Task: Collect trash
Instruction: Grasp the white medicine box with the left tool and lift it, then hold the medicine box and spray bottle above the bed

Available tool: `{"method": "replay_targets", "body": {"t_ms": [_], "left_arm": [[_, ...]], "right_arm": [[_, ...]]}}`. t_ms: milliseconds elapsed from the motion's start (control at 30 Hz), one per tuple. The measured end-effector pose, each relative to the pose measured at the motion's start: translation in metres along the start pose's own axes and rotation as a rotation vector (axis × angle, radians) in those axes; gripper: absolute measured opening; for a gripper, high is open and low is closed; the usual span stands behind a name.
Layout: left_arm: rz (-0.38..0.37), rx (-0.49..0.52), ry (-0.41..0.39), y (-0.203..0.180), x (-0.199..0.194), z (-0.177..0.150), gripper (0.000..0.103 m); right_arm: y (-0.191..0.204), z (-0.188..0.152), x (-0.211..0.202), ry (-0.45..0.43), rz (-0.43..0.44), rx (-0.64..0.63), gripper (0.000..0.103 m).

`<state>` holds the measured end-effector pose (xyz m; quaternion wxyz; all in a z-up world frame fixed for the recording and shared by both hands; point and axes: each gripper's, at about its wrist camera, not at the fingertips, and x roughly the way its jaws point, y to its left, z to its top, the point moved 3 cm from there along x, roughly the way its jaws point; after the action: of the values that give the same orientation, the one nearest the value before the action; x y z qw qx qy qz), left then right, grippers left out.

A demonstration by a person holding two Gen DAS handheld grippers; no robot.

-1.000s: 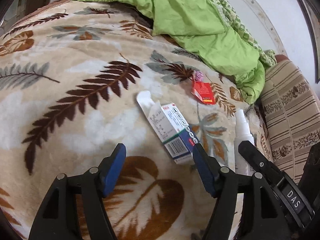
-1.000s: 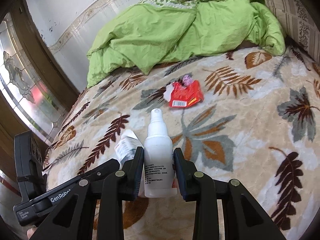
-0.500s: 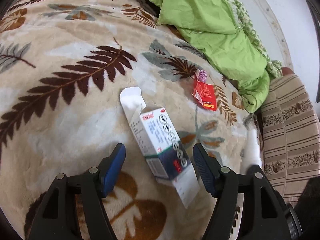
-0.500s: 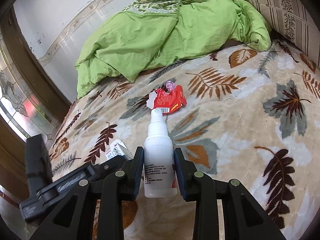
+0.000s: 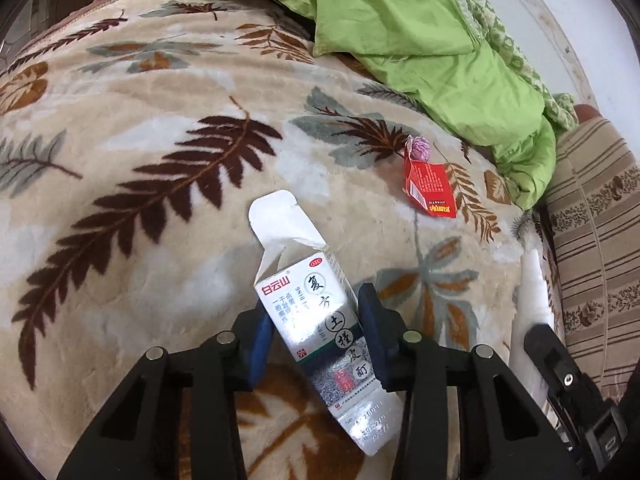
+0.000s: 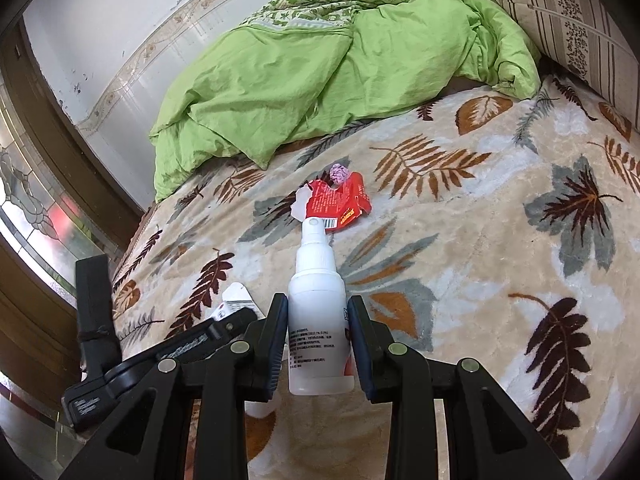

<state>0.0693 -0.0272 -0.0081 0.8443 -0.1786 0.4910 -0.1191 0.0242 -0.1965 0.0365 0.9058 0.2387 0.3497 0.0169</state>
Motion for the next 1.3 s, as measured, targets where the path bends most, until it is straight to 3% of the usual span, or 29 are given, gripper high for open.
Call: {"method": "replay_targets", "body": {"t_ms": [267,400,633,900,1067,1300], "left_arm": [[-0.054,-0.009,-0.03,-0.002,-0.005,-0.003,0.036],[-0.051,0.036,-0.1,-0.005,-0.028,-0.005,0.032],[0.019,0.19,-0.258,-0.018,-0.091,-0.024,0.032],[0.065,0.304,-0.337,-0.02,-0.148,-0.072,0.032],[0.126,0.327,-0.364,-0.014,-0.16,-0.102,0.032],[0.198,0.359,-0.391,-0.014,-0.154,-0.105,0.032]], "right_arm": [[0.006,-0.002,0.0,0.004,-0.002,-0.031,0.032],[0.008,-0.005,-0.01,-0.023,-0.01,-0.056,0.032],[0.02,-0.017,-0.038,-0.069,-0.008,-0.09,0.032],[0.039,-0.056,-0.077,-0.091,0.007,-0.188,0.032],[0.039,-0.075,-0.098,-0.113,0.001,-0.241,0.032],[0.034,-0.082,-0.105,-0.113,-0.003,-0.232,0.032]]}}
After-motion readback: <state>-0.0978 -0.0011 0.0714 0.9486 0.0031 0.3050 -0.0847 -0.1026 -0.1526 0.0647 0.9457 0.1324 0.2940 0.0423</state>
